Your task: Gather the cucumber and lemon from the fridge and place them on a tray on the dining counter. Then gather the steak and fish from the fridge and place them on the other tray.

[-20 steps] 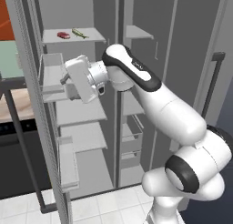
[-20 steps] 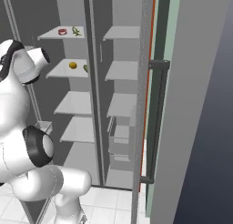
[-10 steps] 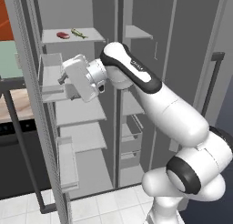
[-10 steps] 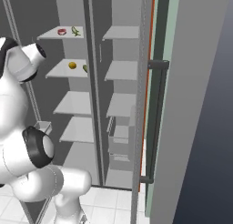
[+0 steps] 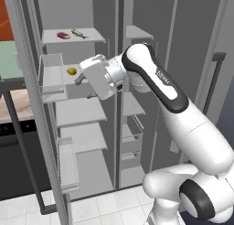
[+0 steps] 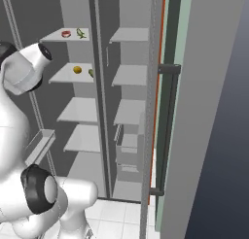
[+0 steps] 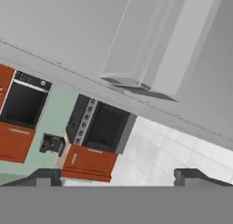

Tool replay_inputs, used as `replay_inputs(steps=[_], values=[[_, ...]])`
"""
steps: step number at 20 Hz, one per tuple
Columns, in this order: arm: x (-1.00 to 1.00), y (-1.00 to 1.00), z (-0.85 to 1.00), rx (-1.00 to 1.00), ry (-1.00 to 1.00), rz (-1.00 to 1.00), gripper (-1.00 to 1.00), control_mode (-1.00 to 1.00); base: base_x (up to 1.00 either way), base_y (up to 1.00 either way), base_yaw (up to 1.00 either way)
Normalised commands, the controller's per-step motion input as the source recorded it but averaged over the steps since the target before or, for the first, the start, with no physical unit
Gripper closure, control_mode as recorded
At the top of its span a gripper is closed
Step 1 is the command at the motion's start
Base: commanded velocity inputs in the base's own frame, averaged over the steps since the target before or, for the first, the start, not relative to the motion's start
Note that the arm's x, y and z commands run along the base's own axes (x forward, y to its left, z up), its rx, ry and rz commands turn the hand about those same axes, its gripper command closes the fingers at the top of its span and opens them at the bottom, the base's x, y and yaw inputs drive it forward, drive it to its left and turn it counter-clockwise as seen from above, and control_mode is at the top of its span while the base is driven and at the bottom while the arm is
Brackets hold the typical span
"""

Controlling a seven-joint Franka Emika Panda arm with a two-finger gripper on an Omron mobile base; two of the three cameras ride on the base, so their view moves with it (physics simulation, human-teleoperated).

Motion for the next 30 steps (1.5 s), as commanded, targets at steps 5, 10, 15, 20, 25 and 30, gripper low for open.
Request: replay_inputs(steps=[5,10,15,20,25,30], values=[[-0.09,-0.7,0.09,-0.04,-0.11,-0.02,-1.0,-1.0,0.0,0.0,0.0],[-0.04,-0.56,0.03,-0.11,-0.13,-0.05,-1.0,-1.0,0.0,0.0,0.0],[-0.05,-0.35,0.0,-0.19,-0.12,-0.13,-1.0,-1.0,0.0,0.0,0.0],[-0.08,-0.25,-0.05,-0.2,-0.04,-0.22,-1.0,-1.0,0.0,0.0,0.0],[-0.04,-0.21,-0.32,-0.16,0.0,-0.2,-1.0,-1.0,0.0,0.0,0.0],[-0.02,-0.33,-0.53,-0.1,0.01,-0.12,-1.0,-1.0,0.0,0.0,0.0]])
